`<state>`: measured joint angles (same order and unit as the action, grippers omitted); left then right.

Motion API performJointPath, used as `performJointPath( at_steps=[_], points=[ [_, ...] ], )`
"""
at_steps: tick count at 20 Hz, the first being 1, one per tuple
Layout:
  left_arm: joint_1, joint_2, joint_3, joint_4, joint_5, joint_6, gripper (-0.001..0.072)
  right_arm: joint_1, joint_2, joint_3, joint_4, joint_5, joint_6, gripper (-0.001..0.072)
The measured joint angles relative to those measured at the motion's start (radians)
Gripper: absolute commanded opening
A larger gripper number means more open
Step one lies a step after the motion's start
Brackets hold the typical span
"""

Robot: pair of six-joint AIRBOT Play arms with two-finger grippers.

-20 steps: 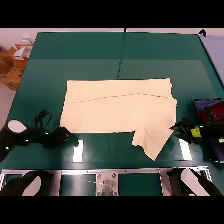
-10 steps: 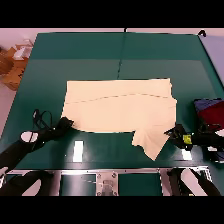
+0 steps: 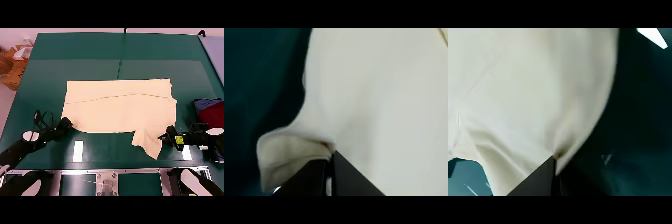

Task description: Fold the shirts.

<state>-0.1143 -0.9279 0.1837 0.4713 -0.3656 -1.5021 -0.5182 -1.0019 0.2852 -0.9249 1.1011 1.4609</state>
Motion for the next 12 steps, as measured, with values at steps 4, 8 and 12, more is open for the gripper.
performJointPath(
  at_steps=[4, 8, 12],
  points=[
    [-0.001, -0.004, 0.092, 0.159, -0.175, 0.021, 0.0017, 0.017, 0.008, 0.076, -0.080, 0.030, -0.007, 0.0015],
    [-0.001, -0.001, 0.251, 0.487, -0.397, -0.116, 0.0017, 0.019, 0.053, 0.134, -0.184, 0.114, 0.058, 0.0015],
    [-0.001, -0.003, 0.389, 0.705, -0.539, -0.200, 0.0018, 0.024, 0.078, 0.202, -0.200, 0.177, 0.092, 0.0015]
  ],
)
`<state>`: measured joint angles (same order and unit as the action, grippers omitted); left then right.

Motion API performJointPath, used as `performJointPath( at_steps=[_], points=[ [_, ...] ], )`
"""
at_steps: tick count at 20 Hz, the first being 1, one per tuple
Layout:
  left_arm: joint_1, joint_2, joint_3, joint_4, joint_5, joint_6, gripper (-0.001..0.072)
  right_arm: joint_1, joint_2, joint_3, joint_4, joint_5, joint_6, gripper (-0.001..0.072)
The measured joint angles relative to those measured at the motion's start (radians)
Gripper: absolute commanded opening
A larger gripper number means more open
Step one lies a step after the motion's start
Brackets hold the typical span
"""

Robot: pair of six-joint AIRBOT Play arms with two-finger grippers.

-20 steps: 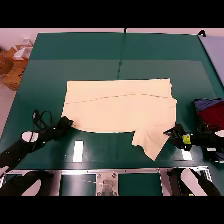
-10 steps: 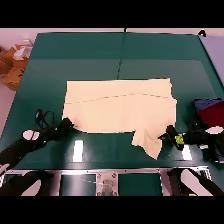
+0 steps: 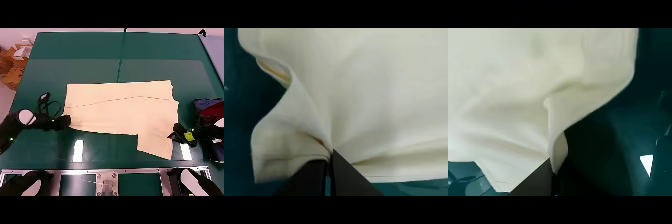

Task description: Fold the shirts.

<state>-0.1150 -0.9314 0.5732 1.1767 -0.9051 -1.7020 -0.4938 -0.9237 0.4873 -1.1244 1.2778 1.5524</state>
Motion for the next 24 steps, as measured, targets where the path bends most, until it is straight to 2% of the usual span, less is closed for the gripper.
performJointPath(
  at_steps=[4, 8, 17, 18, 19, 20, 23, 24],
  points=[
    [0.000, -0.040, 0.116, 0.069, -0.047, -0.024, 0.0018, 0.052, -0.008, 0.125, 0.056, 0.008, 0.010, 0.0015],
    [0.000, -0.175, 0.280, 0.091, -0.069, -0.029, 0.0018, 0.130, -0.124, 0.304, 0.120, -0.056, 0.013, 0.0015],
    [0.000, -0.655, 0.781, 0.097, -0.063, -0.047, 0.0023, 0.181, -0.695, 0.895, 0.216, -0.133, 0.014, 0.0016],
    [0.000, -0.706, 0.826, 0.094, -0.048, -0.053, 0.0268, 0.185, -0.754, 0.943, 0.225, -0.140, 0.014, 0.0023],
    [0.000, -0.748, 0.866, 0.086, -0.034, -0.058, 0.0655, 0.190, -0.813, 0.988, 0.237, -0.150, 0.014, 0.0076],
    [0.000, -0.780, 0.895, 0.072, 0.001, -0.062, 0.0689, 0.193, -0.862, 1.023, 0.251, -0.164, 0.010, 0.0167],
    [0.009, -0.835, 0.959, 0.056, 0.098, -0.073, 0.0693, 0.185, -0.957, 1.105, 0.293, -0.180, -0.026, 0.0384],
    [0.020, -0.845, 0.985, 0.054, 0.112, -0.077, 0.0693, 0.172, -0.973, 1.130, 0.301, -0.174, -0.044, 0.0479]
  ],
)
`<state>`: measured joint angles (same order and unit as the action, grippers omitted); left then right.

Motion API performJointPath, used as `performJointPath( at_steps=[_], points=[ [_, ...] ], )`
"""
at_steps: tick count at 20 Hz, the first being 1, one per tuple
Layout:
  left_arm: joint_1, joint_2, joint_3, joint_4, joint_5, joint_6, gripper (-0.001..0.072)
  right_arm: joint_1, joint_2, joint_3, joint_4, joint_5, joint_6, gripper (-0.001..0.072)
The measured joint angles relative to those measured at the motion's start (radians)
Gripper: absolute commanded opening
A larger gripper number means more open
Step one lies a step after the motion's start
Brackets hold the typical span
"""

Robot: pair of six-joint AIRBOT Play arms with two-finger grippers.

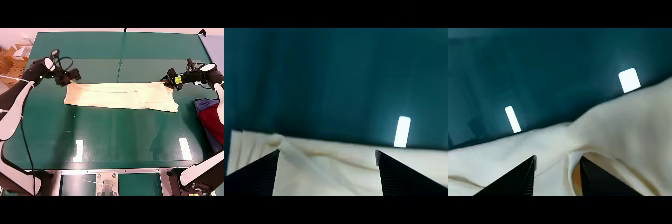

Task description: Fold the shirts.

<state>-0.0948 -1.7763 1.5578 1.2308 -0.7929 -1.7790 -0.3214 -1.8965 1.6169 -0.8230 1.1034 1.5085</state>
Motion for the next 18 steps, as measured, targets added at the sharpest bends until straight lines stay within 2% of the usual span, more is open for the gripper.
performJointPath(
  at_steps=[1, 2, 5, 6, 11, 18],
  points=[
    [0.014, -0.008, 0.028, 0.000, -0.002, -0.004, 0.0693, -0.020, -0.012, 0.027, 0.003, 0.022, -0.025, 0.0571],
    [0.029, -0.011, 0.056, 0.000, -0.017, -0.005, 0.0693, -0.041, -0.021, 0.050, 0.007, 0.051, -0.052, 0.0607],
    [0.071, -0.020, 0.134, -0.002, -0.131, -0.011, 0.0693, -0.127, -0.036, 0.094, 0.012, 0.159, -0.142, 0.0622],
    [0.082, -0.020, 0.158, -0.003, -0.170, -0.011, 0.0693, -0.157, -0.041, 0.101, 0.011, 0.199, -0.166, 0.0687],
    [0.100, -0.023, 0.218, -0.027, -0.307, -0.011, 0.0693, -0.245, -0.095, 0.117, 0.003, 0.351, -0.268, 0.0692],
    [0.103, -0.023, 0.233, -0.074, -0.366, 0.010, 0.0691, -0.182, -0.209, 0.123, 0.030, 0.472, -0.332, 0.0691]
  ],
)
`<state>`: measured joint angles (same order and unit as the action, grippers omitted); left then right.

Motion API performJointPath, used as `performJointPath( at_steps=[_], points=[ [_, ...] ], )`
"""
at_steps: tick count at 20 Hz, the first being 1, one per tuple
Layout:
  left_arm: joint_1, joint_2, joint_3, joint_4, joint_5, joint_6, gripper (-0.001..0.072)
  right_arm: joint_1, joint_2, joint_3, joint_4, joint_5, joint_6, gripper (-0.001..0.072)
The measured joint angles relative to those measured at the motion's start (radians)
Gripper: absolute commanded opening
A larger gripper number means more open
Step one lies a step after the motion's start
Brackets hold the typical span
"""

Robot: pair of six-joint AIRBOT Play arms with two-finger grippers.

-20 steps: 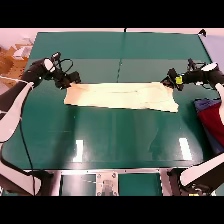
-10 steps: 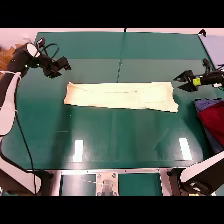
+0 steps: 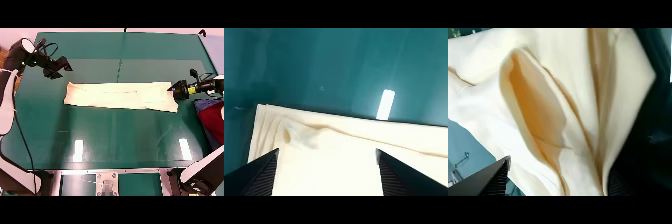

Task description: Fold the shirts.

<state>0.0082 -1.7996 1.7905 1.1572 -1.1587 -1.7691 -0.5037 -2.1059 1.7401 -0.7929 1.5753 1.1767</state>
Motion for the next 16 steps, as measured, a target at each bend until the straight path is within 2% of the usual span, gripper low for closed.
performJointPath(
  at_steps=[1, 2, 3, 4, 5, 6, 10, 16],
  points=[
    [0.000, 0.000, 0.000, -0.006, -0.003, 0.006, 0.0628, 0.018, -0.008, 0.000, -0.005, -0.002, -0.003, 0.0675],
    [0.000, 0.000, 0.001, -0.008, -0.007, 0.010, 0.0238, 0.036, -0.016, 0.000, 0.000, -0.003, -0.005, 0.0595],
    [0.000, 0.000, 0.001, -0.010, -0.008, 0.014, 0.0029, 0.051, -0.020, 0.001, -0.005, -0.017, -0.006, 0.0287],
    [0.000, 0.000, 0.001, -0.013, -0.011, 0.024, 0.0018, 0.066, -0.027, 0.002, -0.028, -0.039, -0.008, 0.0045],
    [0.001, 0.000, 0.001, -0.018, -0.013, 0.045, 0.0017, 0.076, -0.031, 0.004, -0.021, -0.039, -0.008, 0.0049],
    [-0.002, 0.000, 0.001, -0.030, -0.014, 0.065, 0.0018, 0.090, -0.032, 0.010, -0.026, -0.043, -0.009, 0.0015],
    [-0.055, -0.003, 0.001, -0.061, 0.002, 0.139, 0.0017, 0.118, -0.013, 0.035, -0.045, -0.048, -0.006, 0.0015],
    [-0.292, -0.065, 0.000, -0.080, 0.139, 0.197, 0.0018, 0.135, 0.151, 0.048, -0.040, 0.002, 0.026, 0.0014]
  ],
)
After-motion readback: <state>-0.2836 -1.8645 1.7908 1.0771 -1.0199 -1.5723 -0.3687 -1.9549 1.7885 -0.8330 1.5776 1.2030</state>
